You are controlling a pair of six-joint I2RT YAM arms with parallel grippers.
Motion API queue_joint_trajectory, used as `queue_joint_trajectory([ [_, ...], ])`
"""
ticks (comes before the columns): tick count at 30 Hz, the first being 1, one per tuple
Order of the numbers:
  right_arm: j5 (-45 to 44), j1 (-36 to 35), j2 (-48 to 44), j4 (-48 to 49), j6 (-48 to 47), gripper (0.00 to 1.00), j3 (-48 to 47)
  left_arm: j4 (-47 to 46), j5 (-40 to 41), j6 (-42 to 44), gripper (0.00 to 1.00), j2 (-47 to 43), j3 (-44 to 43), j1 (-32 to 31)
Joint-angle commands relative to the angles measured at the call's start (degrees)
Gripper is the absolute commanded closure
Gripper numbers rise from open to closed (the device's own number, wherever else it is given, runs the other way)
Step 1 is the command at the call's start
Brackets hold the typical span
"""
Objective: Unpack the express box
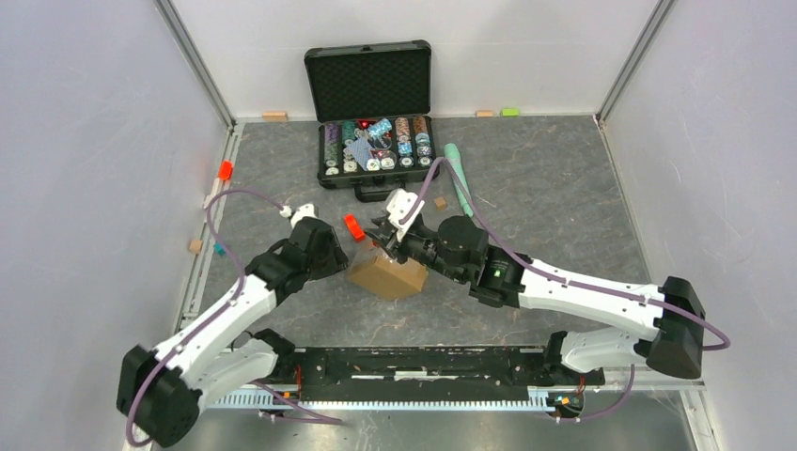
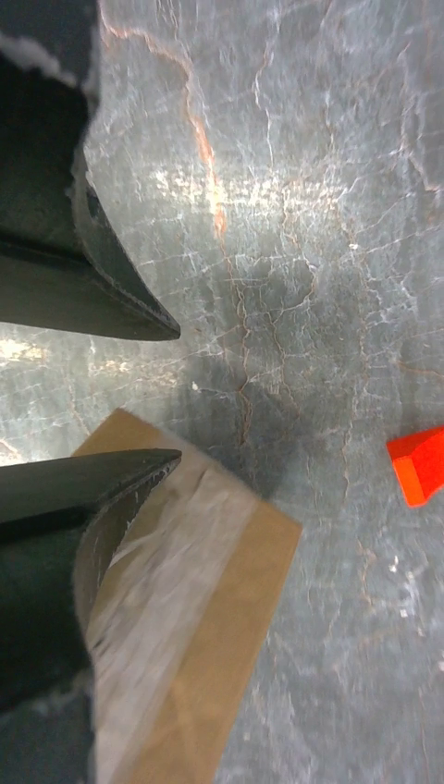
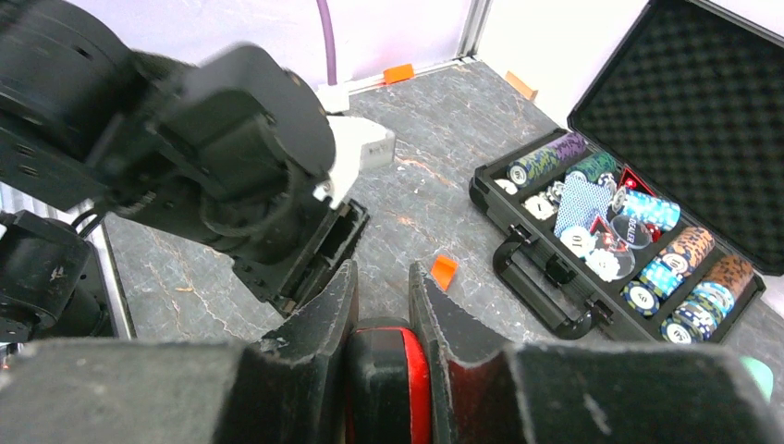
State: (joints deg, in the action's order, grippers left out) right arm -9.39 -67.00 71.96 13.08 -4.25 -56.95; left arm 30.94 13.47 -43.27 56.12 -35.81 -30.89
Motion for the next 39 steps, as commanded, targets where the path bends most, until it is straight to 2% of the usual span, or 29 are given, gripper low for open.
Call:
queue_joint_trajectory([
  [1,3.3,0.4,4.9,-8.2,-0.2,1.00,-1.4,3.3,-0.2,0.8,0.38,-10.0,-3.4,-0.2],
  [5,4.4,1.0,7.7,-8.2,1.3,1.00,-3.6,-2.8,-8.0,-0.4,0.22,-19.0,-1.6,-0.2],
  [8,5.3,1.5,9.0,-7.8,2.7,1.00,-4.7,-6.5,-11.2,-1.0,0.17,-22.2,-0.5,-0.3],
  [14,6.3,1.8,10.9,-7.8,4.2,1.00,-6.8,-13.7,-13.2,-0.9,0.17,-23.7,2.0,-0.7],
  [21,5.7,1.9,11.7,-9.0,6.7,1.00,-9.7,-17.3,-13.7,-2.9,0.29,-18.1,4.4,-2.0],
  [26,4.1,1.9,12.3,-10.0,6.8,1.00,-12.1,-18.4,-9.4,-4.9,0.29,-18.8,6.0,-6.2],
  [28,4.1,1.9,12.6,-10.3,6.8,1.00,-13.2,-14.8,-6.6,-5.6,0.29,-20.3,5.2,-6.7],
  [34,4.3,2.1,13.4,-11.8,7.4,1.00,-19.1,-3.4,2.2,3.0,0.25,-26.0,-1.3,-6.5],
  [37,3.8,2.8,14.0,-13.0,9.9,1.00,-22.6,-3.4,0.7,11.7,0.24,-24.8,-5.4,-6.5],
  [39,2.1,3.6,13.5,-15.3,12.1,1.00,-23.8,-3.4,-3.2,16.4,0.24,-22.0,-8.3,-6.5],
])
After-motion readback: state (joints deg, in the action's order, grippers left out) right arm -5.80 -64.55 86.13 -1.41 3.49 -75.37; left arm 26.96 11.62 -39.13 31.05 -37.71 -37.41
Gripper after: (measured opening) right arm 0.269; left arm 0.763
